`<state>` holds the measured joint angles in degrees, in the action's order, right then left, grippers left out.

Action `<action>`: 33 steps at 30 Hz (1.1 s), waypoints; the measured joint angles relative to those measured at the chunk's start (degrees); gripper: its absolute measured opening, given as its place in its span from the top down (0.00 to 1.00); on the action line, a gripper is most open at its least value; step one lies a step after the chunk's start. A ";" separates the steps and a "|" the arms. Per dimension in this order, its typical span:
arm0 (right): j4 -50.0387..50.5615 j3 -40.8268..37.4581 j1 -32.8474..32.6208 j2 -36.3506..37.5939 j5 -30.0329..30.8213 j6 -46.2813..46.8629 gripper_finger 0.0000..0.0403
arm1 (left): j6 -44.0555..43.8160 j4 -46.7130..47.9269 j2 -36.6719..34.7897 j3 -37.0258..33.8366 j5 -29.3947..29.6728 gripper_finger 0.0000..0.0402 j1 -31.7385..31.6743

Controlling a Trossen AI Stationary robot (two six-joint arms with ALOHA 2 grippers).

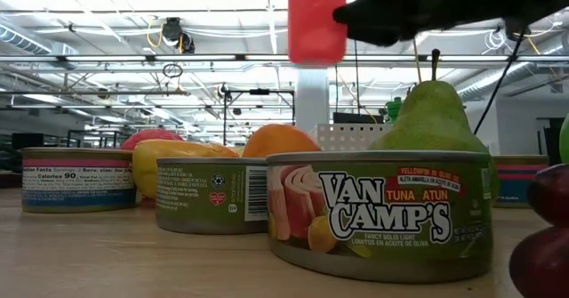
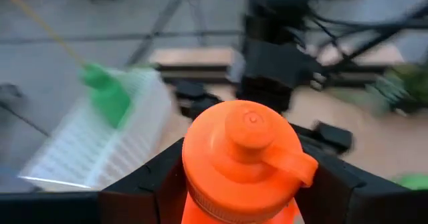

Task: Pick & Place Food Item
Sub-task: Put the orange water bottle into the white bin

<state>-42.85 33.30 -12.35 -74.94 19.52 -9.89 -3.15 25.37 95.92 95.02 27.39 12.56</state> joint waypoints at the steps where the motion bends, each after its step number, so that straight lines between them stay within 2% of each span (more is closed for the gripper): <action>1: 1.74 -0.42 -0.02 2.02 1.68 -0.02 0.27 | 0.86 -0.27 -0.97 0.00 0.85 0.44 -0.32; 6: 8.89 -4.23 -0.01 13.54 11.41 -2.48 0.27 | 3.53 -3.49 -2.90 0.09 2.12 0.45 -2.79; 9: 8.94 -7.22 -0.51 21.52 13.94 -4.83 0.27 | 4.15 -4.80 -2.56 -0.02 0.10 0.45 -5.56; 13: 8.84 -9.75 -2.42 31.64 16.34 -5.55 0.28 | 4.31 -10.43 -1.73 0.11 -7.34 0.45 -12.93; 17: 11.91 -9.88 -4.98 38.78 20.19 -4.96 0.29 | 3.22 -16.43 -0.25 0.07 -16.46 0.45 -21.89; 21: 13.70 -9.90 -6.41 41.98 21.08 -5.19 0.29 | -0.92 -22.15 2.41 0.17 -23.68 0.45 -31.17; 25: 14.02 -9.90 -6.77 41.99 21.00 -6.84 0.29 | -4.78 -25.63 7.00 0.11 -29.56 0.45 -37.93; 29: 14.14 -9.92 -6.63 41.38 21.14 -9.05 0.29 | -8.66 -27.05 11.06 0.06 -32.39 0.45 -42.26; 33: 14.04 -9.92 -6.19 41.14 21.15 -9.88 0.29 | -9.54 -28.38 14.94 0.31 -33.86 0.45 -43.79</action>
<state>-28.82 23.38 -18.54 -33.80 40.68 -19.77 -12.69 -3.00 110.85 95.34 -6.47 -31.23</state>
